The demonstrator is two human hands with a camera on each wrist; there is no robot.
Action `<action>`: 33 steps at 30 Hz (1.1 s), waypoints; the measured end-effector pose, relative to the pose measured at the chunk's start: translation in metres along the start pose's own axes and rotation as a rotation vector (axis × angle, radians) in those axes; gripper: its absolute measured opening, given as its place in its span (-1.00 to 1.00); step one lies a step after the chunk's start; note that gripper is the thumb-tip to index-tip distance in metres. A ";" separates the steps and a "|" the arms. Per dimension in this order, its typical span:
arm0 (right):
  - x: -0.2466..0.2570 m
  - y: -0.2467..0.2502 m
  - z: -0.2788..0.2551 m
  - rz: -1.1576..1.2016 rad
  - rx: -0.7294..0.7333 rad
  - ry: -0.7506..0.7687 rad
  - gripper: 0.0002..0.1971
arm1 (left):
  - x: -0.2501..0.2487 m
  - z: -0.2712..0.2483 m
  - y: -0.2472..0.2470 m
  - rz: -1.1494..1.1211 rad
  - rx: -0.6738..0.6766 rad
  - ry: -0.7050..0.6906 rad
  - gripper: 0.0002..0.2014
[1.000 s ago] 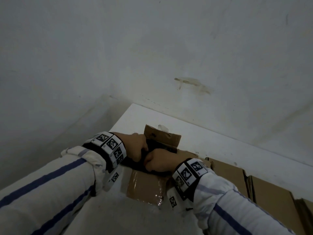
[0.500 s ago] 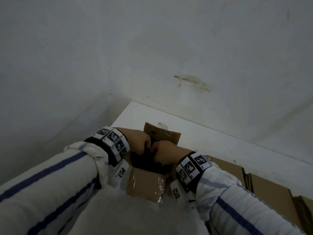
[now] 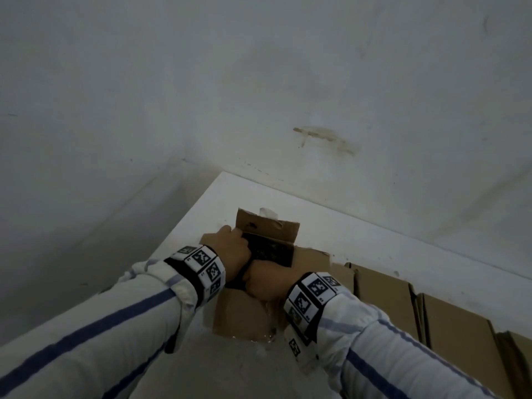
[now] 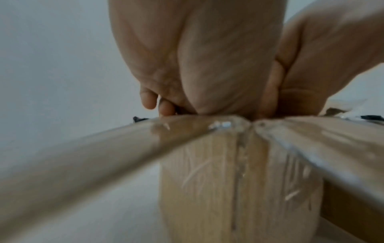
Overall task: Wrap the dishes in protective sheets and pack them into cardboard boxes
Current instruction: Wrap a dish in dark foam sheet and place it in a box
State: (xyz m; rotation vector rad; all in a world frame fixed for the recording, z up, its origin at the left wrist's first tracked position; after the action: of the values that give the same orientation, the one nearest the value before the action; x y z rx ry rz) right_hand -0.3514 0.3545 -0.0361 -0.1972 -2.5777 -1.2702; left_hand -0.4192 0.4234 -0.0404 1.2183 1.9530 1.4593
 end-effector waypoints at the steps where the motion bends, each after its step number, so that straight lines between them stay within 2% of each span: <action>1: -0.003 0.002 -0.001 0.040 -0.014 -0.005 -0.66 | 0.000 0.000 0.001 -0.026 0.014 0.023 -0.79; 3: -0.011 0.011 -0.008 0.139 -0.024 0.007 -0.65 | 0.003 -0.001 0.011 -0.090 0.054 0.071 -0.87; 5: -0.026 0.026 -0.018 0.265 -0.091 -0.039 -0.64 | 0.003 -0.002 0.031 -0.193 0.082 0.071 -0.82; 9: -0.070 0.047 -0.045 0.334 -0.418 -0.189 -0.73 | -0.017 0.000 0.089 -0.480 -0.059 0.002 -0.76; 12: -0.102 0.046 -0.072 0.383 -0.543 -0.276 -0.73 | -0.053 0.014 0.109 -0.543 -0.127 -0.036 -0.76; 17: -0.173 0.022 -0.135 0.429 -0.650 -0.427 -0.71 | -0.154 0.050 0.131 -0.571 -0.120 -0.159 -0.71; 26: -0.344 -0.058 -0.286 0.615 -0.817 -0.711 -0.70 | -0.377 0.124 0.155 -0.678 -0.058 -0.311 -0.71; 33: -0.464 -0.127 -0.398 0.707 -0.894 -0.982 -0.72 | -0.520 0.156 0.169 -0.727 -0.022 -0.366 -0.72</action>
State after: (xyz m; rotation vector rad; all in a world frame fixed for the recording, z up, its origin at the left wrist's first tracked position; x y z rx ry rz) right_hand 0.1308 -0.0418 -0.0348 -2.0868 -1.8154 -2.1761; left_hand 0.0416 0.0903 -0.0305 0.5908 1.8252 0.8143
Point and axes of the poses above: each hand's wrist, its own z-axis towards the middle knuckle, its own y-axis out of the back of the hand, x = y × z, the point moved 3 cm from there along z, towards the middle knuckle, and after that the axes turned 3 degrees about -z, right-handed, at the moved point
